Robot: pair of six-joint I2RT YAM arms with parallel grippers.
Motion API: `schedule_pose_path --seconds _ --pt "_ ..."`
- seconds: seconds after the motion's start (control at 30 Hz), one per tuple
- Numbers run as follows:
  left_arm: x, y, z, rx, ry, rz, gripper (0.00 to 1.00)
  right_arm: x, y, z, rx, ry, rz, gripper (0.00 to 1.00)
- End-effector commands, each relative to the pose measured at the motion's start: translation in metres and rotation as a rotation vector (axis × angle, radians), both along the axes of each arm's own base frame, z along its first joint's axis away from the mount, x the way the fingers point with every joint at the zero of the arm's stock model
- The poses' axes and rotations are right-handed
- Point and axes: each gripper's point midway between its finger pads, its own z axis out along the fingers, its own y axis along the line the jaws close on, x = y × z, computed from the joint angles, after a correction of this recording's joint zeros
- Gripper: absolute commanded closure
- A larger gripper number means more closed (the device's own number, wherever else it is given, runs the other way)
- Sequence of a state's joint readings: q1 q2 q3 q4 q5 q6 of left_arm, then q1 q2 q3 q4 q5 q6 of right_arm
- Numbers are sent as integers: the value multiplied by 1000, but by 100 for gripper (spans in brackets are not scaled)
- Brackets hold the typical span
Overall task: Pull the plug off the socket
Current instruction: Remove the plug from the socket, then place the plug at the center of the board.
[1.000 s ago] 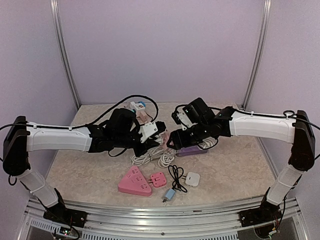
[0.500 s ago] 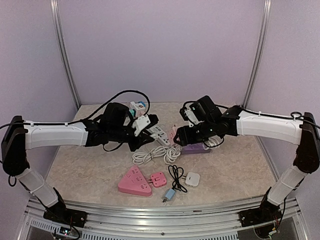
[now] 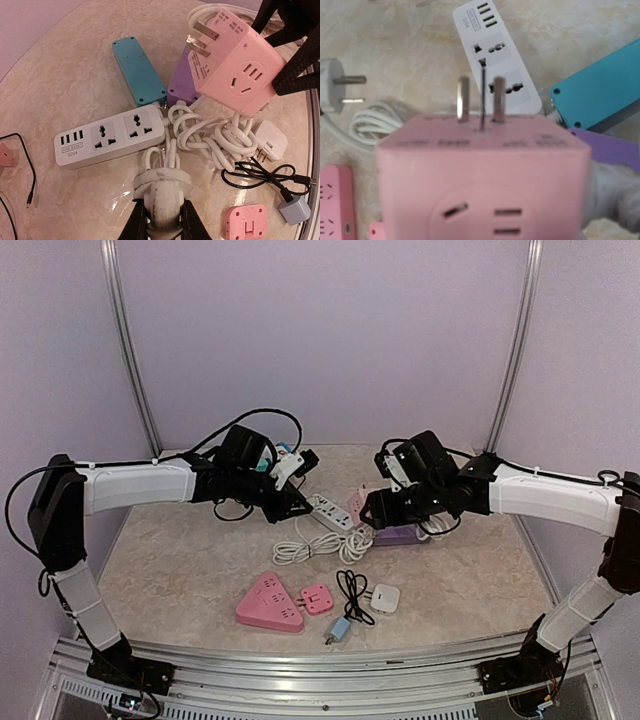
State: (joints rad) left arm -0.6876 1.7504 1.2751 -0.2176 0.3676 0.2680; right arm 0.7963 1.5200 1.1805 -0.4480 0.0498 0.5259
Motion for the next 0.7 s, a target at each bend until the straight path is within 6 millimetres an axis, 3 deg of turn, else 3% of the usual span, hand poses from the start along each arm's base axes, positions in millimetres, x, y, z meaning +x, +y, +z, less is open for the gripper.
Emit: schedule_pose_path --seconds 0.0,0.13,0.3,0.57,0.67 --pt "-13 -1 -13 -3 145 -44 97 17 -3 38 77 -122 -57 100" --pt "-16 -4 -18 0 184 -56 91 19 -2 43 103 -133 -68 100" --pt "-18 -6 -19 -13 206 -63 73 19 1 44 112 -138 -55 100" --pt "-23 -8 -5 -65 183 -88 41 17 2 46 122 -151 -32 100" --pt "-23 -8 5 -89 163 -83 35 14 5 49 135 -168 -6 100"
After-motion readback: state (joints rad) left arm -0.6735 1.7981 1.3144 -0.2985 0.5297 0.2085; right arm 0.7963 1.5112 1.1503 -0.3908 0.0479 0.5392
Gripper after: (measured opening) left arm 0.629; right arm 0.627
